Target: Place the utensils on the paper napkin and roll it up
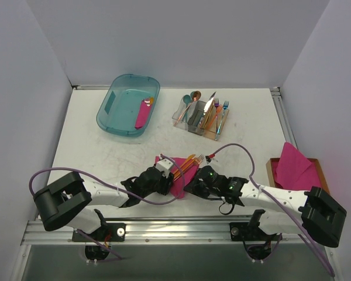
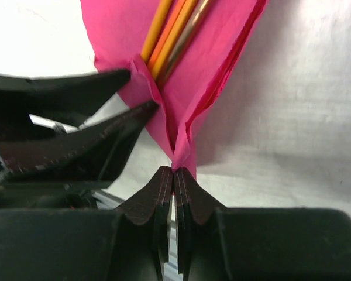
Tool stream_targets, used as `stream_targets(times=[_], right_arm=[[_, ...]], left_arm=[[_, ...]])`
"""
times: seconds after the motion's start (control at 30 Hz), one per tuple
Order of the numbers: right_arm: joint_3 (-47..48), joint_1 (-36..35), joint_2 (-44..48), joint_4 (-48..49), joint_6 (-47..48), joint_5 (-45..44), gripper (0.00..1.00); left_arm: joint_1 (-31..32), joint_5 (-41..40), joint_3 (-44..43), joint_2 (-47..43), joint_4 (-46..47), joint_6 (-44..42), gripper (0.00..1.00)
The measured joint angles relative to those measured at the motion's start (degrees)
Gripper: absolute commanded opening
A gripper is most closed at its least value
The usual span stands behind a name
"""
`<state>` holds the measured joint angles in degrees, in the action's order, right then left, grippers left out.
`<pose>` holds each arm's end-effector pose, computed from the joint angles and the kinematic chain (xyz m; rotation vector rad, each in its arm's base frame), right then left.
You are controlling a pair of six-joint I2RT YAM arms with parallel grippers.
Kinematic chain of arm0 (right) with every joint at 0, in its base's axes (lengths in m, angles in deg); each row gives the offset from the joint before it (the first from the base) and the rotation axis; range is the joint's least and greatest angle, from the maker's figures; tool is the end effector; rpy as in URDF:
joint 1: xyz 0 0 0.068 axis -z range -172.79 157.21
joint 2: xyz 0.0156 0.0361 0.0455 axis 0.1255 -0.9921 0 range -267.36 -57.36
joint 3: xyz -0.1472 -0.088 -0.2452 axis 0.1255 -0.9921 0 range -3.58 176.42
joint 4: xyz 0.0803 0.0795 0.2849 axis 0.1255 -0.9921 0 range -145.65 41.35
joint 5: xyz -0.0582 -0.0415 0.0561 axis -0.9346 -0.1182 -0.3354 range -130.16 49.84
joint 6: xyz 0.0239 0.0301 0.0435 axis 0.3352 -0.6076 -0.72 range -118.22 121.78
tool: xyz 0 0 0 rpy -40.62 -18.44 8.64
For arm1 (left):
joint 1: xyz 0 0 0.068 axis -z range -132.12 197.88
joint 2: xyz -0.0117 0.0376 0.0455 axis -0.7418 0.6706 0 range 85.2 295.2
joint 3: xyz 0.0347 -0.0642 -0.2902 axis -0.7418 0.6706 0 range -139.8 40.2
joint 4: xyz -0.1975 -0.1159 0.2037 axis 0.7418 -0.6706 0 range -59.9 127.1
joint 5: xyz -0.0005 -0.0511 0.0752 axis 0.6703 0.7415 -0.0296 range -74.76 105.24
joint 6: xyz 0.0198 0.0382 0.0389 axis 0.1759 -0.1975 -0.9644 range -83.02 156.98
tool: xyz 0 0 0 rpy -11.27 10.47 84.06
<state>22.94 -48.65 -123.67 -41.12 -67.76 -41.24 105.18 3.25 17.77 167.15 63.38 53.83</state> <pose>0.1488 0.2180 0.1774 0.2996 2.3920 1.1707 0.1560 -0.2270 0.1173 0.6376 2.0889 -0.5274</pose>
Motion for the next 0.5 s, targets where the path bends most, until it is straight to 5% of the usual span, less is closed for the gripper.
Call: stream_targets(times=[0.1,0.2,0.3,0.5], right_arm=[[-0.6,-1.8,0.7,-0.8,-1.4,0.0,0.11],[-0.8,-2.5,1.1,-1.4,-2.8,0.0,0.31],[-1.8,-2.7,2.2,-2.0,-3.6,-0.1,0.4],[-4.0,-2.7,5.9,-4.1,-4.7,-0.2,0.4]], left_arm=[[0.0,0.0,0.0,0.0,0.0,-0.1,0.55],[0.2,0.0,0.0,0.0,0.0,-0.2,0.55],[0.4,0.0,0.0,0.0,0.0,-0.6,0.56],[0.9,-0.1,0.0,-0.1,-0.3,-0.8,0.57]])
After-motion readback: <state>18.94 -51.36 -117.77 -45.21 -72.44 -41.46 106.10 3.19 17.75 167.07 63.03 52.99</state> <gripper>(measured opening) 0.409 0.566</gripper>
